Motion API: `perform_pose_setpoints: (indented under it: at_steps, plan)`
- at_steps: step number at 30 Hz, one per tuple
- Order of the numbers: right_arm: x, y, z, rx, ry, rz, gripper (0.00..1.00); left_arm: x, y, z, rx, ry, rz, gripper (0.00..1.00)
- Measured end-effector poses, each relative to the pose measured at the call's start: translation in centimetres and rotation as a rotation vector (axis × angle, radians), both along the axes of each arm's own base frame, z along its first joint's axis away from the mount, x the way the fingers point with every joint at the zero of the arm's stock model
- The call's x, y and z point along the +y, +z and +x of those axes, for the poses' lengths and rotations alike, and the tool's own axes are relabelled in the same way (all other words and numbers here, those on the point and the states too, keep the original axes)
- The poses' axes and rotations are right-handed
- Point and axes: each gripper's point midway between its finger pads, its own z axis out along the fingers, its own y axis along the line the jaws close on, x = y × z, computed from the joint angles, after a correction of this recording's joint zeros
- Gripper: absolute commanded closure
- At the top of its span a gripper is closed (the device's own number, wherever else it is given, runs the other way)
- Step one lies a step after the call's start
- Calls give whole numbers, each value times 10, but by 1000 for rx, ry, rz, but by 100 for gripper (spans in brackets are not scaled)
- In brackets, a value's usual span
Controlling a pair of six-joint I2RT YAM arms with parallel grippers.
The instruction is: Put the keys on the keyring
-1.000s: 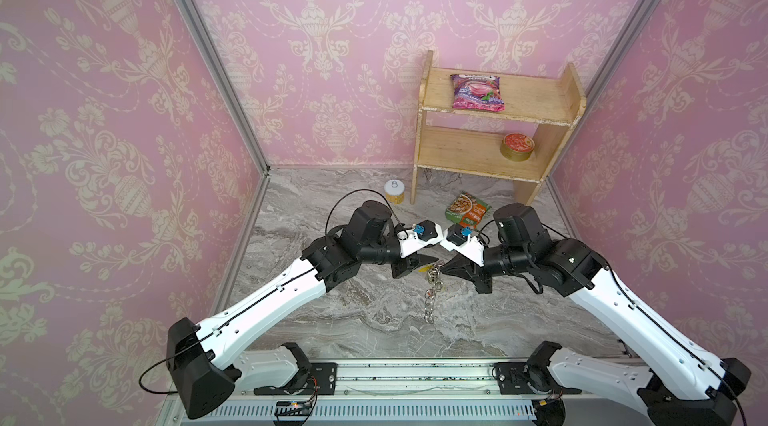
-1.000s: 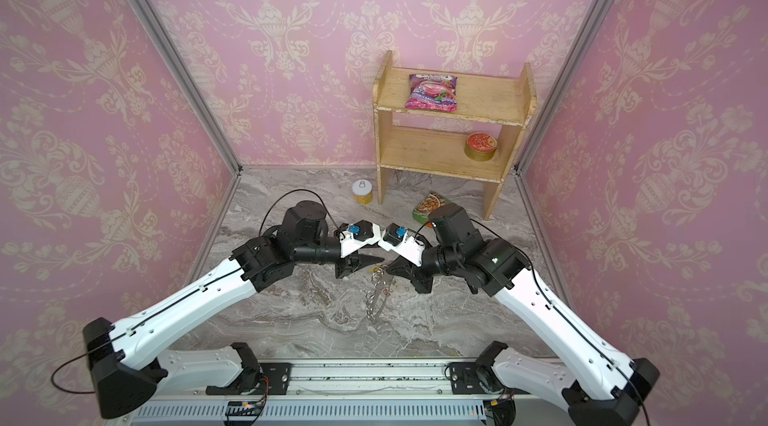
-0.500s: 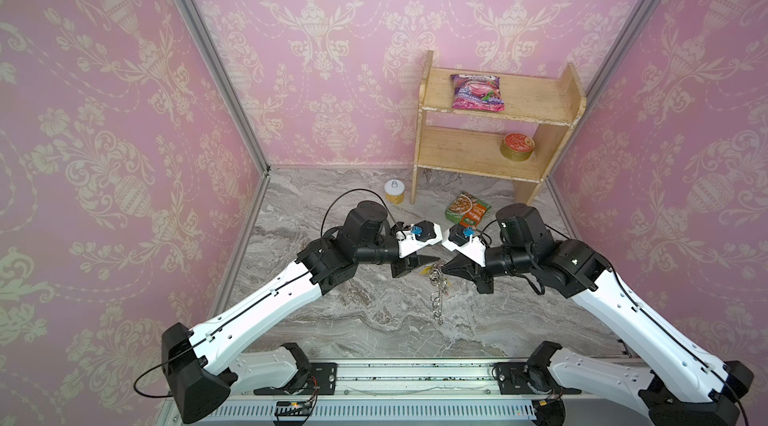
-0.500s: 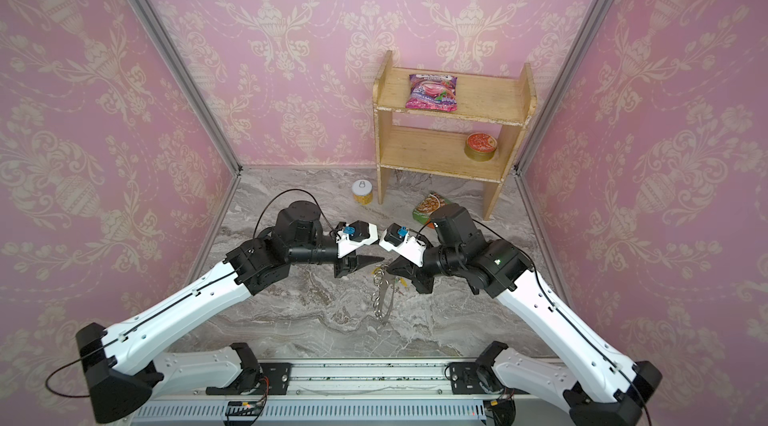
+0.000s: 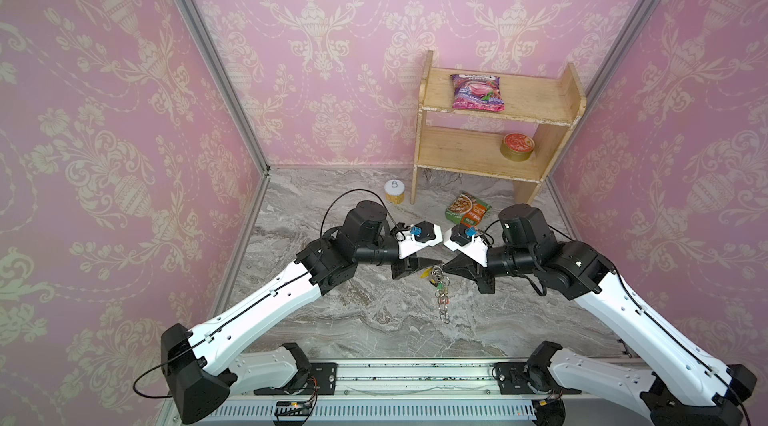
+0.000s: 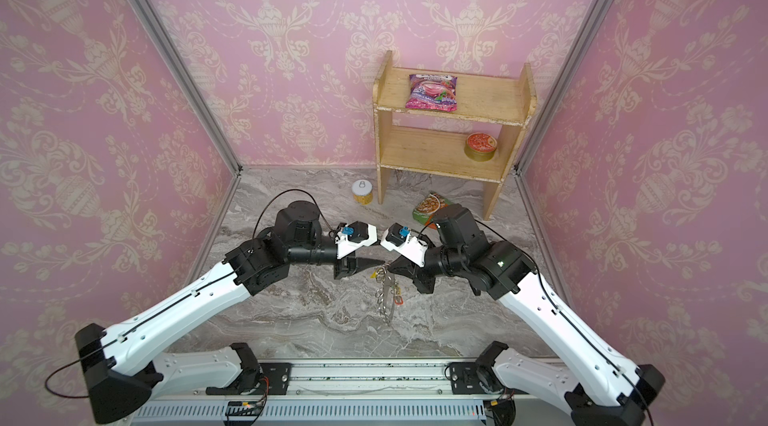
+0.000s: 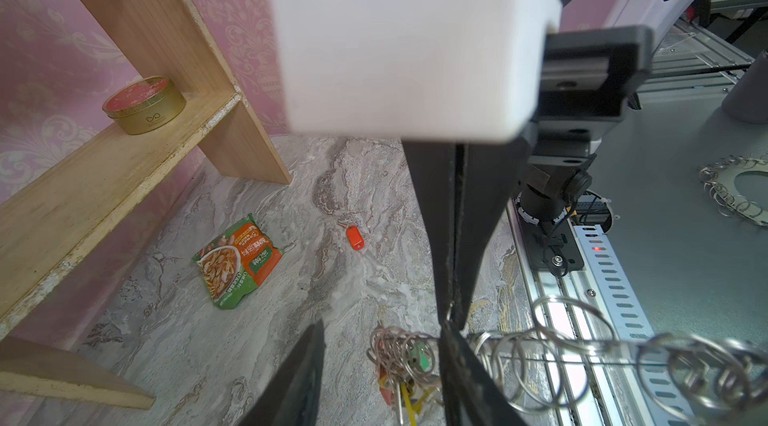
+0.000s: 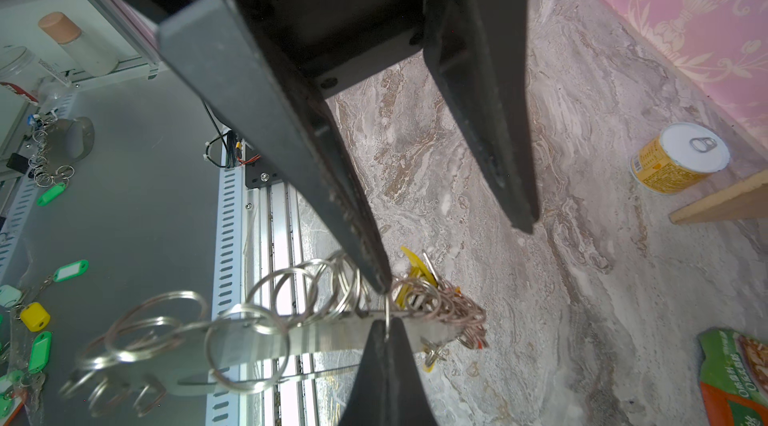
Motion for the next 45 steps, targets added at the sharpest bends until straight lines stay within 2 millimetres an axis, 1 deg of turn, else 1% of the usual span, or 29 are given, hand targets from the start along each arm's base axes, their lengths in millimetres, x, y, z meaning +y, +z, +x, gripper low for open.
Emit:
perform_pose_setpoints:
  at_steps: [13, 17, 23, 27, 37, 45]
  plan:
    - [-2, 1, -1, -12, -6, 3, 100, -3, 2, 0, 7, -10, -19, 54]
    - [-3, 5, 0, -35, -13, 14, 100, -5, 4, -2, 17, -21, -32, 54]
    - [-4, 12, 0, -62, -16, 33, 100, -7, 3, -5, 30, -34, -32, 55]
    - [-2, 17, 2, -78, -18, 50, 100, -9, -2, -4, 42, -35, -23, 59]
    - [-3, 18, 3, -87, -27, 52, 100, -10, -2, -7, 50, -48, -26, 72]
    - [-7, 24, 4, -126, -52, 72, 100, -13, 0, -12, 83, -63, -39, 89]
